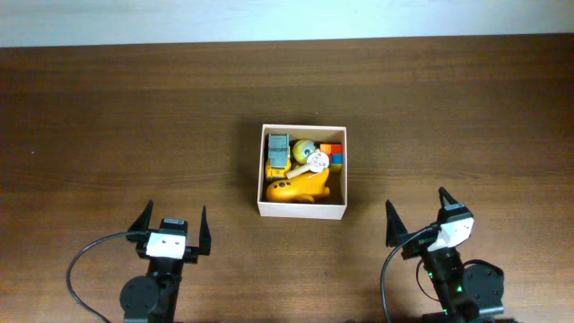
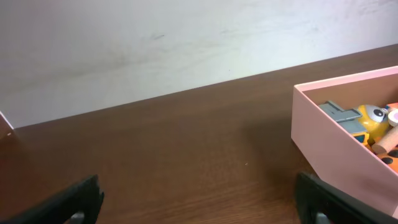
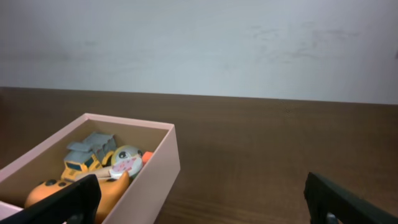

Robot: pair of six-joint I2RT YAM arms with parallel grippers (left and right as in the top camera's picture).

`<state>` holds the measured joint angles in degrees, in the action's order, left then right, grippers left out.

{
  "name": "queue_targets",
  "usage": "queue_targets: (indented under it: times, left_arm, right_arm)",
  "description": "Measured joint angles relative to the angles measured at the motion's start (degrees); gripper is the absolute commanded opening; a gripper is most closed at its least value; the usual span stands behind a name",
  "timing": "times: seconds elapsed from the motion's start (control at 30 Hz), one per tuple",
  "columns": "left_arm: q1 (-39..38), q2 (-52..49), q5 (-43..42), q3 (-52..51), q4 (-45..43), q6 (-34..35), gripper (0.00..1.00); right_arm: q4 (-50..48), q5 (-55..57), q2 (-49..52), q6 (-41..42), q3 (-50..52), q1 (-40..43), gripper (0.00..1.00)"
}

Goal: Pack container

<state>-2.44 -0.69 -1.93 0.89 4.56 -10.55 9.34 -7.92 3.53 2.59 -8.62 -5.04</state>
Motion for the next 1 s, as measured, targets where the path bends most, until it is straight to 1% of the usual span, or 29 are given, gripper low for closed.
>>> queue_targets:
  times: [0.1,0.23,0.3,0.4,0.57,1.0]
  left_arm:
    - [0.00,0.00,0.00,0.00,0.00,-0.02,0.99]
    - [0.00,0.00,0.02,0.00,0.00,0.00,0.99]
    - [0.00,0.00,0.00,0.00,0.00,0.00,0.99]
    - [0.00,0.02,0.00,0.00,0.00,-0.02,0.99]
    - [0.00,0.00,0.00,0.00,0.00,-0.02,0.99]
    - [0.00,0.00,0.00,0.00,0.00,0.00,0.99]
  right_arm:
    - [-0.37,0.15,-2.47,-0.09,2.75,0.00,0.99]
    - [-0.81,0.13,-2.69,-0.26,5.57,0.00,0.99]
    - [-1.84,0.33,-2.69,-0.26,5.97,0.00,0.99]
    - [-5.14,0.35,-2.75,-2.47,7.28,0.00,0.99]
    - [-5.35,0.52,-2.75,-4.33,7.69,0.00,0.98]
    - [-5.38,0.52,-2.75,-4.96,7.69,0.00,0.99]
